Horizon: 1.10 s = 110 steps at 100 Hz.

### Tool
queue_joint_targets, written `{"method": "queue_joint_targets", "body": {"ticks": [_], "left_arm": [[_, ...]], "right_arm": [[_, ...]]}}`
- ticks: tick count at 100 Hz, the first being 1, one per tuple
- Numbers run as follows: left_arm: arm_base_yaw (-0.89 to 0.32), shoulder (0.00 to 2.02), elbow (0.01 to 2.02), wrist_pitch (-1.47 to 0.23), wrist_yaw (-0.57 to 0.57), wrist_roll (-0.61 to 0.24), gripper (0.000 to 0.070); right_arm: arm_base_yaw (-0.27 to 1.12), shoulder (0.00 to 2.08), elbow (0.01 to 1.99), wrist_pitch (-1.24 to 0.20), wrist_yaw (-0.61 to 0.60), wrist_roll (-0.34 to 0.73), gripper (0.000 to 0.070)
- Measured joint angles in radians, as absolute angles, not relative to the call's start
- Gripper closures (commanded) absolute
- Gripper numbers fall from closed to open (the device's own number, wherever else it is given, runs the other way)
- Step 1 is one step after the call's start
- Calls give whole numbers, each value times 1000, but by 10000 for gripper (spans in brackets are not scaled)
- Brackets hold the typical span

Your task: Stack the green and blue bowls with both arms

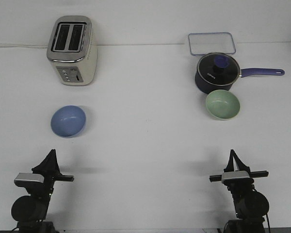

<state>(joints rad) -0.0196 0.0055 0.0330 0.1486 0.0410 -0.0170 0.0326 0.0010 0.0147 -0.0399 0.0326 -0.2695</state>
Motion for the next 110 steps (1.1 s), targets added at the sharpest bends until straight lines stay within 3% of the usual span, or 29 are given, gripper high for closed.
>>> {"method": "queue_joint_targets", "body": {"ticks": [93,110], "left_arm": [[-20,6,33,149,41,-17,685],[-20,6,33,149,41,-17,685]], "right_arm": [[33,1,15,11,27,-265,694],[33,1,15,20,27,-145,694]]}}
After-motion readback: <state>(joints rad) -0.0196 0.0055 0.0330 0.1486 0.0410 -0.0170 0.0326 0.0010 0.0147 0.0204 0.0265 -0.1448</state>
